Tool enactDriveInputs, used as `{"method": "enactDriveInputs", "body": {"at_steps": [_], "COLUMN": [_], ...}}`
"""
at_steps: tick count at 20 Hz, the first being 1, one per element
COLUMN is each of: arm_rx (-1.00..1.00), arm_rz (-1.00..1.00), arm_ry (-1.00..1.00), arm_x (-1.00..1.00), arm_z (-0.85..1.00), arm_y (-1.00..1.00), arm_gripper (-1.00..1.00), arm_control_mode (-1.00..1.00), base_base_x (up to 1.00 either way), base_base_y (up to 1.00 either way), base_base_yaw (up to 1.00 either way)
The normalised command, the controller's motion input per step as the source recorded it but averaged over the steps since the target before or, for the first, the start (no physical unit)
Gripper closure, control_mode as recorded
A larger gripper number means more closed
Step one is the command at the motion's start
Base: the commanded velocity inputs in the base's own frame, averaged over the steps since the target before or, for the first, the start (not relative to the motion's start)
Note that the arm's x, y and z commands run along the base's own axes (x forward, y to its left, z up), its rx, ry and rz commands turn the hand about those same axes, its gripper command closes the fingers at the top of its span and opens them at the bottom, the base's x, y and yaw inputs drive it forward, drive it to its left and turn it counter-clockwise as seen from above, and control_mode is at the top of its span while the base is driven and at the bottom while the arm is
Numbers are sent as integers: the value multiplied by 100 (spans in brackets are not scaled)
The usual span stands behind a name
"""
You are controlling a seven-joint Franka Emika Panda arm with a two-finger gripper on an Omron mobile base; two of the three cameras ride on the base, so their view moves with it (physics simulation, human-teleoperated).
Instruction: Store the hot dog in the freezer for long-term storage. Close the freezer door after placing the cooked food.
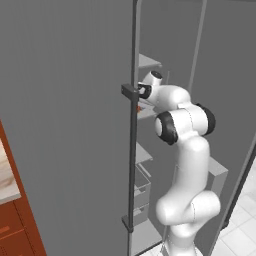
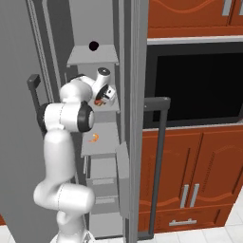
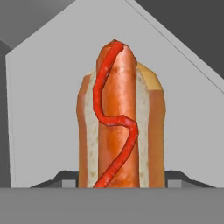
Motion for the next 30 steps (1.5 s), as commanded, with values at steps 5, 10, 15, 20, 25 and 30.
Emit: {"method": "enactDriveInputs", "body": {"at_steps": [5,10,15,20,25,30], "arm_rx": [0,0,0,0,0,0], "arm_rz": [0,0,0,0,0,0], "arm_ry": [-2,-6,-4,0,-1,0], "arm_x": [44,31,17,9,1,0], "arm_z": [-25,-30,-12,-5,-1,0], "arm_y": [0,1,2,0,0,0], "arm_gripper": [100,100,100,-100,-100,-100], "arm_control_mode": [-100,-100,-100,-100,-100,-100], "base_base_x": [0,0,0,0,0,0], "base_base_y": [0,0,0,0,0,0], "base_base_yaw": [0,0,0,0,0,0]}}
